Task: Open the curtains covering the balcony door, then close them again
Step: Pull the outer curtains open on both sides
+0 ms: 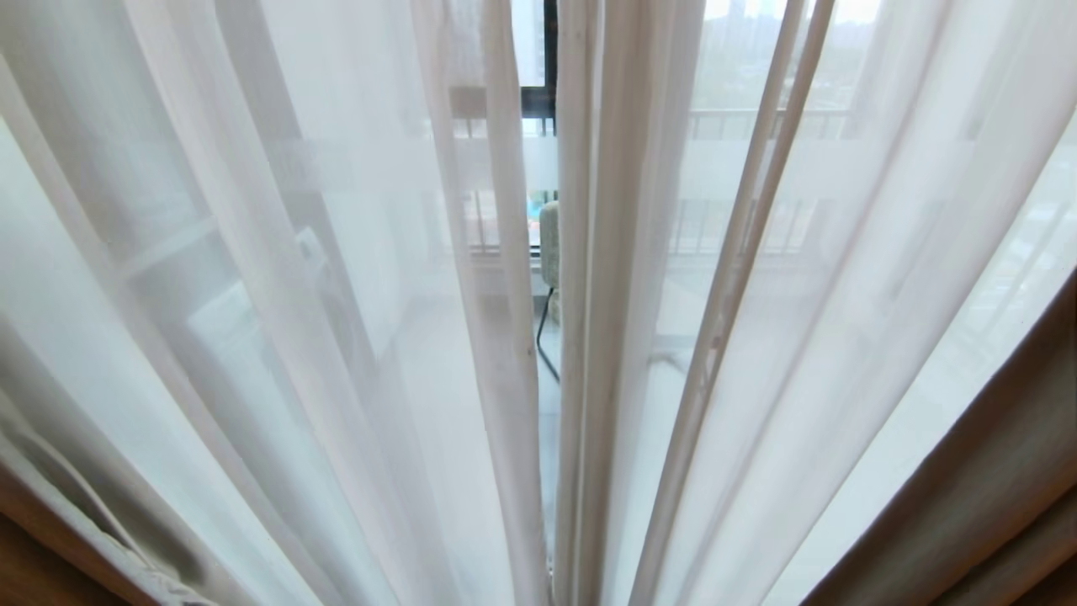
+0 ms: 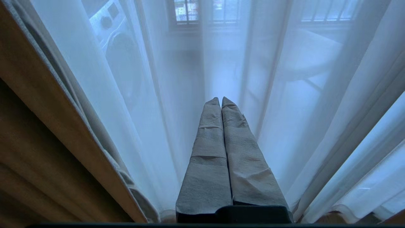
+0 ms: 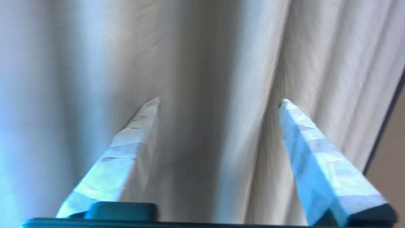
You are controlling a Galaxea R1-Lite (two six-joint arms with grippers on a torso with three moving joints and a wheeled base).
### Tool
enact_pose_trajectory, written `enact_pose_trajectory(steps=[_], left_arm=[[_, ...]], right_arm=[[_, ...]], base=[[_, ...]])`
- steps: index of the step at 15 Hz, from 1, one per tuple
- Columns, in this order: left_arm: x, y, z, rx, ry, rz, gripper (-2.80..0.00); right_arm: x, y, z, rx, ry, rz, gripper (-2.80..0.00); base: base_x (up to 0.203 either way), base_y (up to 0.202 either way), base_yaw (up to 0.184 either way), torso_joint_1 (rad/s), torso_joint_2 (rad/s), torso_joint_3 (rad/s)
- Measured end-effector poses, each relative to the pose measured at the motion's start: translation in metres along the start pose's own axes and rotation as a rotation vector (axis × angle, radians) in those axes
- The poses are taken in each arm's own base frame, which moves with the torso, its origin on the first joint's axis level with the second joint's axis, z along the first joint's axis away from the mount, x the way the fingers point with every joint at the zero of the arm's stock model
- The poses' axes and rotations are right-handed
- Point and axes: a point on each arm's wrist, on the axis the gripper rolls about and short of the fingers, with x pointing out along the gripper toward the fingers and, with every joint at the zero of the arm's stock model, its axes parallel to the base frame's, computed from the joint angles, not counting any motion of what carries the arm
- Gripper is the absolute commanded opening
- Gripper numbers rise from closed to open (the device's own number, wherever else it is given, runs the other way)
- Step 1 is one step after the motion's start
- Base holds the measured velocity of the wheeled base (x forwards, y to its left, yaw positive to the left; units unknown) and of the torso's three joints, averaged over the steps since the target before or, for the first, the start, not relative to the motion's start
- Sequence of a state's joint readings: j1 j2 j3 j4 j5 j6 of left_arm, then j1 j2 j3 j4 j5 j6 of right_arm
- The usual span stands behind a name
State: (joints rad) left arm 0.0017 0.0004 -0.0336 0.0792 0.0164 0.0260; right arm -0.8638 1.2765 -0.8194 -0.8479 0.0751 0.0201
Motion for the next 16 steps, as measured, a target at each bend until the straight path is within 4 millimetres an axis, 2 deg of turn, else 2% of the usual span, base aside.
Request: enact_pose_trajectory(steps=[3, 8, 12, 13, 14, 16], left_arm=[[0.0, 0.0, 0.0, 0.0, 0.0, 0.0, -2.8], [0.0, 0.0, 0.0, 0.0, 0.0, 0.0, -2.8], [0.0, 0.0, 0.0, 0.0, 0.0, 0.0, -2.8], [0.0, 0.0, 0.0, 0.0, 0.0, 0.0, -2.8], [0.0, 0.0, 0.0, 0.0, 0.0, 0.0, -2.8], [0.0, 0.0, 0.0, 0.0, 0.0, 0.0, -2.8]], right_arm=[[-0.036, 0.003, 0.0, -0.014, 0.009, -0.001, 0.0], [-0.107, 0.008, -0.004, -0.057, 0.043, 0.0, 0.0], [-0.146, 0.014, 0.0, -0.105, 0.031, 0.044, 0.0], [-0.152, 0.016, 0.002, -0.114, 0.009, 0.074, -1.9], [-0.158, 0.018, 0.005, -0.124, -0.016, 0.114, -2.8], [-0.168, 0.022, 0.009, -0.144, -0.065, 0.204, -2.8]], base=[[0.0, 0.0, 0.0, 0.0, 0.0, 0.0], [0.0, 0.0, 0.0, 0.0, 0.0, 0.0], [0.0, 0.0, 0.0, 0.0, 0.0, 0.0], [0.0, 0.0, 0.0, 0.0, 0.0, 0.0], [0.0, 0.0, 0.0, 0.0, 0.0, 0.0], [0.0, 0.0, 0.0, 0.0, 0.0, 0.0]])
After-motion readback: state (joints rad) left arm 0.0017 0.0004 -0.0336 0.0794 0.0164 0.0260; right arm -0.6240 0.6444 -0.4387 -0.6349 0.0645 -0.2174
